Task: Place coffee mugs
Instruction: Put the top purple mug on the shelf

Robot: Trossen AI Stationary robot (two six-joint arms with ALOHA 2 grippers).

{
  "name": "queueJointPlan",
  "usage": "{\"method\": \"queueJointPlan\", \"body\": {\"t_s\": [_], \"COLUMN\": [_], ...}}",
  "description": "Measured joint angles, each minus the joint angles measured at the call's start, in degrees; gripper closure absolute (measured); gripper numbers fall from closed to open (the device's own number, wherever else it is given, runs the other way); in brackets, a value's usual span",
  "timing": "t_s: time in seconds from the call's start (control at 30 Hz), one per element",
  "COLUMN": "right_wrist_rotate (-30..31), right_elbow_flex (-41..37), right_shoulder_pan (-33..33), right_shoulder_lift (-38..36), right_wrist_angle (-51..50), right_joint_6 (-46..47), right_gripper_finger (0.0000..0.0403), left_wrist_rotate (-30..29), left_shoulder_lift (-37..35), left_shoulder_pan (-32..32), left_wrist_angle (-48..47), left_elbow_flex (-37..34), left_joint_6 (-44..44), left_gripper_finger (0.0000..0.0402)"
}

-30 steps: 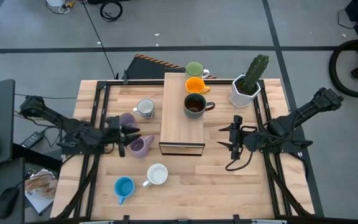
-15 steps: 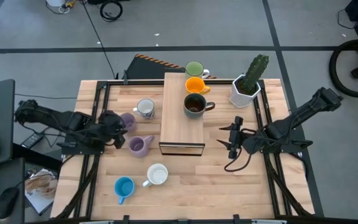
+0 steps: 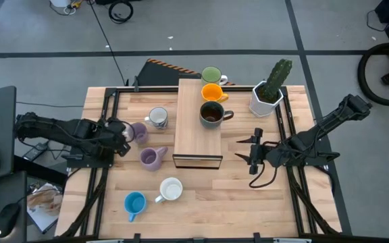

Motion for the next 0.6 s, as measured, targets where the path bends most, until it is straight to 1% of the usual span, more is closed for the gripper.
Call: {"method": "queueJointPlan", "body": {"t_s": [0.07,0.13,0.3,0.43,0.6], "right_wrist_rotate": [-0.17,-0.4,-0.5,-0.54,-1.98], "right_elbow_flex": [0.0,0.0,0.0,0.0,0.0], "right_shoulder_pan": [0.0,0.0,0.0,0.0,0.0], "right_shoulder_lift": [0.0,0.0,0.0,0.0,0.0], "right_wrist_angle": [1.18,2.33,4.98,6.97,7.36], "right_joint_6": [-0.69,-1.77,-3.93,-5.65,-5.98], "right_gripper_finger": [0.0169,0.0172,0.0176,0.0179,0.0183], "left_wrist_rotate": [0.21,1.8,8.8,15.74,21.85], "left_shoulder_lift": [0.08,0.04,1.69,5.69,10.74], "left_shoulder_pan": [2.68,5.43,13.55,19.75,25.19], "left_wrist_angle": [0.57,0.49,2.31,3.42,3.36], "left_elbow_flex": [-0.04,-0.04,-0.04,-0.04,-0.02], "left_joint_6": [0.86,3.49,11.26,18.61,26.94], "left_gripper_finger": [0.0262,0.0262,0.0262,0.0262,0.0262]}}
